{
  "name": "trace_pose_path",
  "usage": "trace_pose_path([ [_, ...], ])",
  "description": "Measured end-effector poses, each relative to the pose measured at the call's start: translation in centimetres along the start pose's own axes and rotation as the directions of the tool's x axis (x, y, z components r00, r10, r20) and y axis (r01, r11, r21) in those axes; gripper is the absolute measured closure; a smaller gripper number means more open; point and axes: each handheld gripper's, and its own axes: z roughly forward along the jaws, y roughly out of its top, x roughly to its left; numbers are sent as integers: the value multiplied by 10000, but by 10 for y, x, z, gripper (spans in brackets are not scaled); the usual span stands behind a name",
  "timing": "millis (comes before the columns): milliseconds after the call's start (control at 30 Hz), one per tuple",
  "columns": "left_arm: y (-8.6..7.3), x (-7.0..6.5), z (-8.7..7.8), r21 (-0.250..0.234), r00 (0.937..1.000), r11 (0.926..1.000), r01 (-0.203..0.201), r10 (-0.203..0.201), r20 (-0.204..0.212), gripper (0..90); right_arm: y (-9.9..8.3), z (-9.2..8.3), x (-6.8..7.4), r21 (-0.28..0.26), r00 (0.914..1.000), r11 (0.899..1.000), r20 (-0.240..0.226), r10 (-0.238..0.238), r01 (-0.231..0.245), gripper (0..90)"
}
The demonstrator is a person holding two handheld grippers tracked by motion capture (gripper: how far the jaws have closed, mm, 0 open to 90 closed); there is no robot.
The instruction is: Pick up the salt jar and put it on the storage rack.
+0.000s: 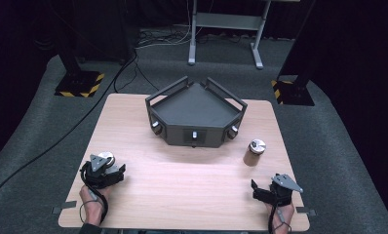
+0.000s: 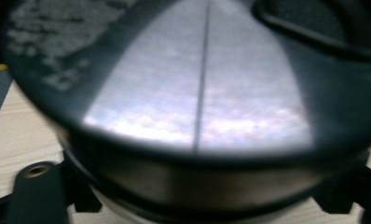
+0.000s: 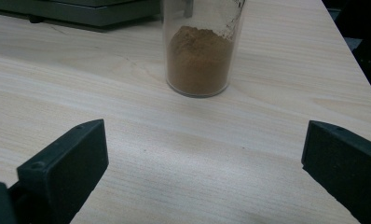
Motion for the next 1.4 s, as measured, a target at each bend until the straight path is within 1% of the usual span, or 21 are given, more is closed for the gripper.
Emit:
trace_pose_path([
  [133,-2,4,-2,-125,10000,9999,72,-72,-28,305,0,0,1,-8,10000,10000,28,-4,4,0],
  [200,-3,3,-2,-121,10000,9999,-2,1,-84,309,0,0,1,-10,10000,10000,25,-15,15,0],
  [367,-2,3,-2,-112,10000,9999,-30,29,-70,312,0,0,0,-10,10000,10000,17,-10,10,0],
  [733,-1,6,-4,-53,9999,10000,-64,65,127,312,-1,0,0,-26,10000,10000,8,-42,42,0],
  [900,0,4,-8,-176,9999,9998,-50,53,128,312,-1,0,0,-38,10000,10000,4,-35,35,0],
  [967,2,4,-10,-162,9998,9998,-144,146,143,312,-1,0,0,-37,10000,10000,0,-40,40,0],
  [1400,11,0,-20,-335,9984,9988,-367,380,418,312,-1,0,0,-39,10000,10000,-6,-54,54,0],
])
